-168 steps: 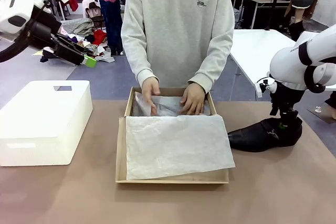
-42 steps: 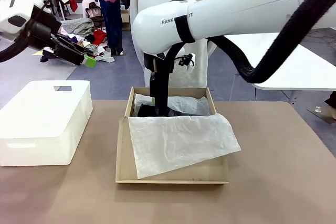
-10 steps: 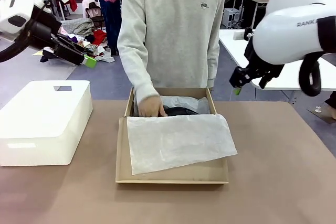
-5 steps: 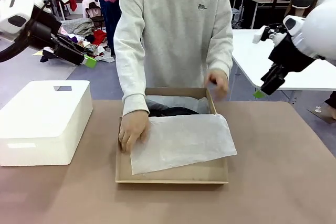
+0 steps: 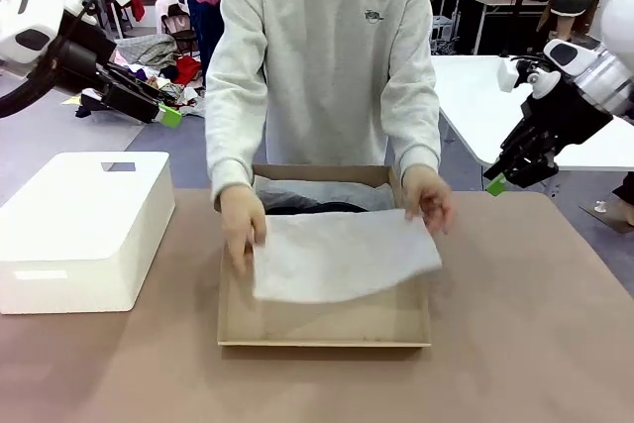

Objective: Pack the shoes into the box.
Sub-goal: Close the Shoes Box.

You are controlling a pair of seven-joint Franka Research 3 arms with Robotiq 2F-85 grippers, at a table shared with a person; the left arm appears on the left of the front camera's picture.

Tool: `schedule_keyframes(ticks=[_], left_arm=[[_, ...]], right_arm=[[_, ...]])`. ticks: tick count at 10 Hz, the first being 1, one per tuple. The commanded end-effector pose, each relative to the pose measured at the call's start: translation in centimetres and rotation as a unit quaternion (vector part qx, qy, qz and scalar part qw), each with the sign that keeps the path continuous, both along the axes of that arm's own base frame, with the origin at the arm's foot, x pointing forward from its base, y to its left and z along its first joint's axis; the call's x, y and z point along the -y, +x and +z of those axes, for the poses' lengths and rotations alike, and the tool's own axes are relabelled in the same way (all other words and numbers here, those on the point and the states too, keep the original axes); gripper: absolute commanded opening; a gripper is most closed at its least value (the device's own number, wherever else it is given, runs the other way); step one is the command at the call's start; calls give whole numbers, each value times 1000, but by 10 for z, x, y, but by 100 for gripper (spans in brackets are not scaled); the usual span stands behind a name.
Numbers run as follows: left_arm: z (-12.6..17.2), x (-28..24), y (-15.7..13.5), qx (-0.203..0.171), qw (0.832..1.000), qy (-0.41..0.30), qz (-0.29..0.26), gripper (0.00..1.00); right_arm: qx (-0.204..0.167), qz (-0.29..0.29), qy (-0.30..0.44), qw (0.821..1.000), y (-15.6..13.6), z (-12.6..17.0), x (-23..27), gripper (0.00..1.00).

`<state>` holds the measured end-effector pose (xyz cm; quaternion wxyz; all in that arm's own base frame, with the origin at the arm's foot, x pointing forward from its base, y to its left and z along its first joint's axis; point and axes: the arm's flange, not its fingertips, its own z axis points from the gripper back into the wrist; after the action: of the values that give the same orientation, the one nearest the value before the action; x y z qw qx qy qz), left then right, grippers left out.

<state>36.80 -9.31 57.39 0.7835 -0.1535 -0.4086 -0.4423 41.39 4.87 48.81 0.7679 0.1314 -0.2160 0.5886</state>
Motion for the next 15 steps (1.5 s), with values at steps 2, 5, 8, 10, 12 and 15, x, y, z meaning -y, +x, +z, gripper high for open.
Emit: schedule_keyframes(ticks=[2,5,8,10,12,15], left_arm=[[-1,-1,1,2,1000,-6,-8,100],[-1,-1,1,2,1000,-6,-8,100],[-1,-1,1,2,1000,-6,-8,100],[-1,-1,1,2,1000,-6,-8,100],[-1,-1,1,2,1000,-6,-8,100],[-1,-1,1,2,1000,-6,-8,100]], right_arm=[[13,16,-3,1000,11,-1,-4,0],[9,24,-3,1000,13,-6,-9,0],[-14,-27,-2,1000,11,-13,-19,0],[-10,3,-10,1000,8,-12,-18,0],[-10,3,-10,1000,8,-12,-18,0],[-10,3,-10,1000,8,-12,-18,0]])
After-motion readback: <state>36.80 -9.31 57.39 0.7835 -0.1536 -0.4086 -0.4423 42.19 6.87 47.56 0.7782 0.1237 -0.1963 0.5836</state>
